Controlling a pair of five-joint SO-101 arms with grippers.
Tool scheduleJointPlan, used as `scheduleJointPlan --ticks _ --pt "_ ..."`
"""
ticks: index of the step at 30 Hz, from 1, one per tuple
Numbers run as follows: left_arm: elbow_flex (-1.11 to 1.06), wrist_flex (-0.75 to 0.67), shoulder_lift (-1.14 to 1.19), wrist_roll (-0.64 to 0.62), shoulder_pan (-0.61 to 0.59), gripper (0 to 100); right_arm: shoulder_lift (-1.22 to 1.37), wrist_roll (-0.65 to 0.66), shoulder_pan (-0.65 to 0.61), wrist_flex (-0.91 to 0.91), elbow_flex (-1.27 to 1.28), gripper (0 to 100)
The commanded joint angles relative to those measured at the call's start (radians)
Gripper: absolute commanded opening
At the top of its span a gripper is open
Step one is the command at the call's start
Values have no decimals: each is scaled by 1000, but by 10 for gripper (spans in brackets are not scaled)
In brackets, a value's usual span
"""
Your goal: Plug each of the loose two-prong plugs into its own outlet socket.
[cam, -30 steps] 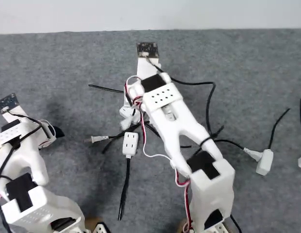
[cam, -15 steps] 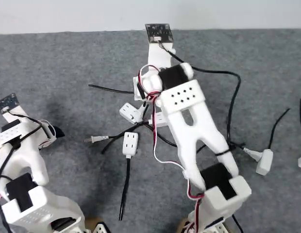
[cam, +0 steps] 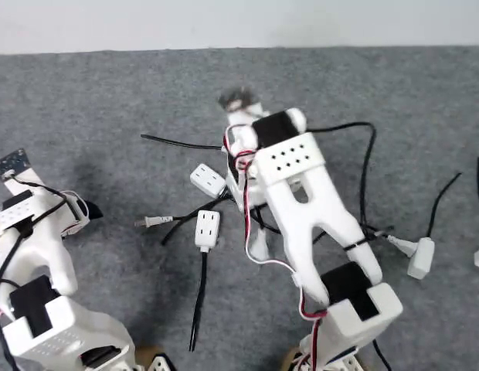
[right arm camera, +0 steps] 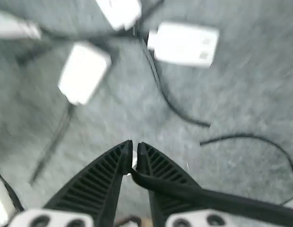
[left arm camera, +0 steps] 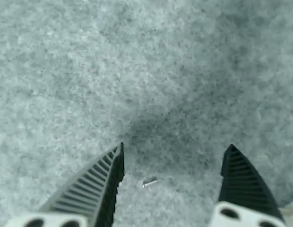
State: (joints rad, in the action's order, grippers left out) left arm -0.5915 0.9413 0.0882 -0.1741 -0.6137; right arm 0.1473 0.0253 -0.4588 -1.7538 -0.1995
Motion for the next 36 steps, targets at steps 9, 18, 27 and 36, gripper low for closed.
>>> scheduleJointPlan --ticks 9,18,27,36 --pt "41 9 -3 5 2 320 259 118 130 263 18 227" --pt "35 6 -3 5 2 320 291 -86 163 154 -178 151" --pt "33 6 -3 5 2 320 111 -226 134 183 74 96" --pt "33 5 -3 5 2 320 -28 -222 97 513 491 95"
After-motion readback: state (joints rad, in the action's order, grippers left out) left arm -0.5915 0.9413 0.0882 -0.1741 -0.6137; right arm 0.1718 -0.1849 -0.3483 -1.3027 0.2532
